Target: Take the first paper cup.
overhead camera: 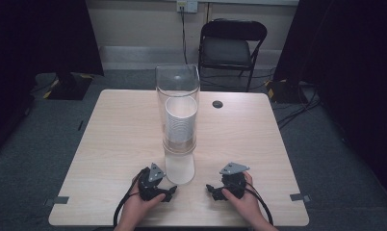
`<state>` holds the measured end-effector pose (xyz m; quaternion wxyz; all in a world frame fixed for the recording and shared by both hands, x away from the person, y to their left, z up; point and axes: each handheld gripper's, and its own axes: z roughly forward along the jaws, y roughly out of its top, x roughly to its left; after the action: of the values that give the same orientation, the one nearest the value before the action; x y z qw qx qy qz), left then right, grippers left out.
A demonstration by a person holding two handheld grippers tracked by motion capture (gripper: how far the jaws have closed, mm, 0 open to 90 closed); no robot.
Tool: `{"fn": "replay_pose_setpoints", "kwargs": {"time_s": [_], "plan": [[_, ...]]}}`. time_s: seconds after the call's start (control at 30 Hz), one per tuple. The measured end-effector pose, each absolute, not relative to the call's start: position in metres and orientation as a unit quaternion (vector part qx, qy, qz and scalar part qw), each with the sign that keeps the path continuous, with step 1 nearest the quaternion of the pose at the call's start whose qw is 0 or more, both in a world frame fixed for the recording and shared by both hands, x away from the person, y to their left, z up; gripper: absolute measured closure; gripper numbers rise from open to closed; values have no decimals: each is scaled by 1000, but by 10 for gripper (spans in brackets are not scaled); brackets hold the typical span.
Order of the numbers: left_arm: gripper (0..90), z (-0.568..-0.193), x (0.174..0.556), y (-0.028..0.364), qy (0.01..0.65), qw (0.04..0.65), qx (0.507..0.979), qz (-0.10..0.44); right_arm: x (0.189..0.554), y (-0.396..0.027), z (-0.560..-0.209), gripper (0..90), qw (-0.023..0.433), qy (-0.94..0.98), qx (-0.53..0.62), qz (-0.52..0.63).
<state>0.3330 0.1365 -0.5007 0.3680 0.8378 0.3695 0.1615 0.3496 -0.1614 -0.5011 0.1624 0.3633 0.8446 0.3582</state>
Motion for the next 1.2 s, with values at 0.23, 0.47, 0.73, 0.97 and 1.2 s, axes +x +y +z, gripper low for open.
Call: {"fn": "replay_pose_setpoints", "kwargs": {"time_s": [0.23, 0.47, 0.73, 0.97, 1.2], "plan": [[164, -497, 333, 137, 384, 368, 833, 153, 350, -162, -501, 80, 162, 845, 363, 359], [160, -471, 334, 134, 393, 436, 796, 150, 350, -162, -501, 81, 162, 844, 363, 359], [159, -446, 344, 122, 391, 481, 766, 171, 350, -162, -501, 81, 162, 844, 363, 359], [174, -426, 352, 117, 393, 494, 747, 209, 350, -162, -501, 81, 162, 844, 363, 359], [238, -419, 359, 115, 383, 509, 736, 231, 350, -162, -501, 81, 162, 844, 363, 359]]}}
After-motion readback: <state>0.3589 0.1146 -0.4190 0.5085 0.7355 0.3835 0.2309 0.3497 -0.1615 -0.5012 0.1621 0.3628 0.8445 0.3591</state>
